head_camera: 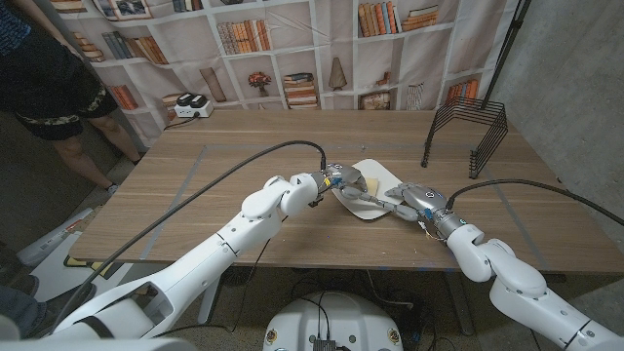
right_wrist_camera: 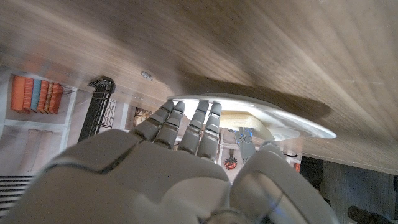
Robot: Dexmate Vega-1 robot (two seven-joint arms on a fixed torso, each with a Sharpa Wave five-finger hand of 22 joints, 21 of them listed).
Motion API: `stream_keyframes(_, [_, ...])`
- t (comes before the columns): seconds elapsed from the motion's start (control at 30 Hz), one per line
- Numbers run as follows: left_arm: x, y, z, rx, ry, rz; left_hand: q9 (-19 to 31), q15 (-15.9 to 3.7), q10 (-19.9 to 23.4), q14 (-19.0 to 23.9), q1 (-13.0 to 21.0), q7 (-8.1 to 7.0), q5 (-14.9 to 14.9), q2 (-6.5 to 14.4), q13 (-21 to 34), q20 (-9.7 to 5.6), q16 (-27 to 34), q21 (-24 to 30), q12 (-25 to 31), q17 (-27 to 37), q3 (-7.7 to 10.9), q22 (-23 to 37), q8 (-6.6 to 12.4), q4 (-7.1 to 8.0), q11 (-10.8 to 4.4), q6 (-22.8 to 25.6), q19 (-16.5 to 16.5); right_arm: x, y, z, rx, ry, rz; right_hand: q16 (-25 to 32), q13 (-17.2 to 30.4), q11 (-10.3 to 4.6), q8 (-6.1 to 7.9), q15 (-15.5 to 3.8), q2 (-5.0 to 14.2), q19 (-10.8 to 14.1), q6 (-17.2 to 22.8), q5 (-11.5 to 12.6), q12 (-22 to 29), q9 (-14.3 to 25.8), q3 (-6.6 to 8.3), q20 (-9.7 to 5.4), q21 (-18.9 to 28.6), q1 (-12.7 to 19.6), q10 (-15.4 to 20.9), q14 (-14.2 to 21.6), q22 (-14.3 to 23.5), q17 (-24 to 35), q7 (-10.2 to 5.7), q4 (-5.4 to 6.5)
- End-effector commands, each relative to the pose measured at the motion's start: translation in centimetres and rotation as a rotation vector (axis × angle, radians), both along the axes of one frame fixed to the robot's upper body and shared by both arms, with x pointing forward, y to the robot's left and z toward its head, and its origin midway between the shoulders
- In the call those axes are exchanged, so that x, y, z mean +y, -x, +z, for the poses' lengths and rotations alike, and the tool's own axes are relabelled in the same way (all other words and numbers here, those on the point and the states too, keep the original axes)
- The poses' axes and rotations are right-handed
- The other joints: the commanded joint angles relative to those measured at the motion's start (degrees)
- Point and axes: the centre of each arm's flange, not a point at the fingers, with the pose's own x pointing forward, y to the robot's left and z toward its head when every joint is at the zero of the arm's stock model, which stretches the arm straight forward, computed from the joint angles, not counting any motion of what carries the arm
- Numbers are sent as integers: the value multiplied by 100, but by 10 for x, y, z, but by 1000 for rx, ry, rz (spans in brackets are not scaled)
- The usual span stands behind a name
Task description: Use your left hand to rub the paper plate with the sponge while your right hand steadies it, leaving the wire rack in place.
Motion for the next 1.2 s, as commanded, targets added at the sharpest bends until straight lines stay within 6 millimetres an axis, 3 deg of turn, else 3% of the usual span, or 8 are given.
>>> stream_keyframes(0.03, [15,-14,14,-33,-30,77,14,-226,13,58,22,-1,3,23,1,-83,11,21,-2,23,-39,8,-8,11,-34,25,65,1,-3,-3,14,1,7,30,27,9,43,-74,-14,35,95,-19,50,15,-44,-295,37,-59,80,78,18,2,2,18])
stream_keyframes(0.3, [33,-15,16,-44,-4,131,15,-238,9,70,29,-3,0,30,1,-86,9,18,-10,24,-41,8,-19,11,-36,20,69,1,-4,-4,17,3,5,32,27,4,40,-80,-12,40,114,-20,56,15,-47,-295,39,-59,110,101,18,1,-1,18])
stream_keyframes(0.57, [36,1,11,-37,10,109,15,-228,0,88,37,0,-2,38,1,-86,10,13,-20,24,-43,9,-27,12,-27,18,68,2,-4,-2,13,7,9,33,27,-5,36,-86,-9,38,131,-21,52,15,-49,-296,38,-58,115,124,19,1,0,17])
stream_keyframes(0.9, [20,26,0,-10,19,7,16,-209,18,98,44,4,-5,45,2,-88,5,9,-20,25,-47,9,-34,13,-22,23,71,2,-4,-1,10,7,10,26,27,-8,31,-86,-7,40,147,-22,52,15,-52,-296,38,-58,132,125,19,1,-1,17])
stream_keyframes(1.2, [-3,20,-1,-6,9,-46,16,-202,18,93,52,9,-9,47,2,-91,-4,5,-27,25,-54,9,-44,14,-16,21,74,3,-2,-2,12,5,9,22,27,-9,28,-92,-5,42,162,-23,49,15,-54,-298,39,-57,138,130,19,1,0,17])
